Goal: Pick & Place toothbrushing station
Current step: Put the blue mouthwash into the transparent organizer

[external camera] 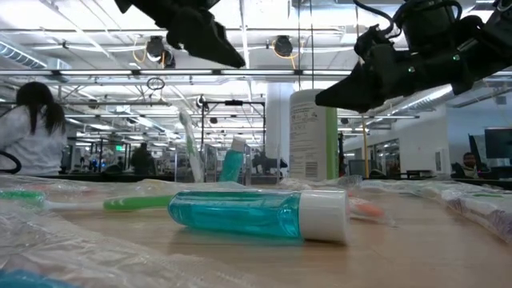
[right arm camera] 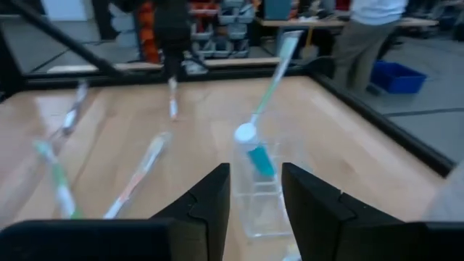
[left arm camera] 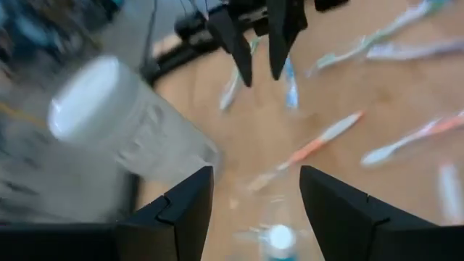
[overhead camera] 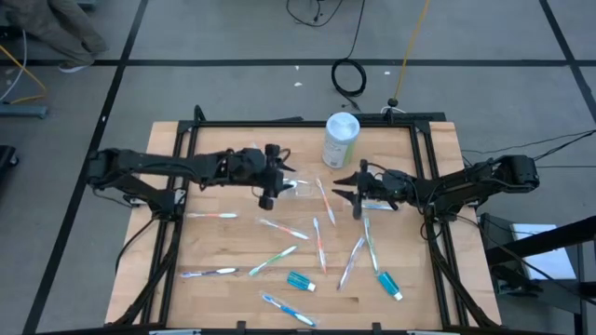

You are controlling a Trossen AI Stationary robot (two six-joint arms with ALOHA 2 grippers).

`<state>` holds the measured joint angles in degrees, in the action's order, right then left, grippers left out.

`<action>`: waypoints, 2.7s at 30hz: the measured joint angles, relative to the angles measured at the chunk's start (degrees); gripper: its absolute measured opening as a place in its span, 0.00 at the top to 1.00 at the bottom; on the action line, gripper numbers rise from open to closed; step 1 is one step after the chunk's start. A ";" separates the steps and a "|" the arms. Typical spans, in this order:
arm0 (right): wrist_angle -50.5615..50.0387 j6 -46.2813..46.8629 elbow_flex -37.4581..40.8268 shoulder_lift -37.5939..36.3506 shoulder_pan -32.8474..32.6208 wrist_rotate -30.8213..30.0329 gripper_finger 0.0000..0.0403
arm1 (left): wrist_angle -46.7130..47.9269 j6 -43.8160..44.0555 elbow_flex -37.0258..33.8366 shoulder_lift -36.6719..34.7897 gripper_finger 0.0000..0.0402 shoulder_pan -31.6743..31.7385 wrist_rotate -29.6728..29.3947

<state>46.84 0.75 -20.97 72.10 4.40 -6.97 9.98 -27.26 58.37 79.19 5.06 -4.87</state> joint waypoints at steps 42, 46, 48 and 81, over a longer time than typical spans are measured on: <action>0.01 0.07 -0.02 0.04 0.00 -3.47 0.55 | -0.24 17.11 -0.12 15.59 0.47 1.84 -17.10; 0.03 0.07 -0.02 0.04 0.00 -3.47 0.55 | 0.11 16.81 -0.09 15.57 0.47 2.04 -21.96; 0.05 0.07 -0.02 0.05 0.00 -3.47 0.55 | 0.39 16.82 -0.09 15.55 0.47 2.59 -24.27; 0.07 0.09 -0.02 0.07 0.00 -3.45 0.55 | 8.18 30.09 -0.14 7.48 0.47 1.51 -6.60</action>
<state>46.91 0.84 -20.99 72.16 4.40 -10.41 18.16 2.83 58.24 86.67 6.57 -11.47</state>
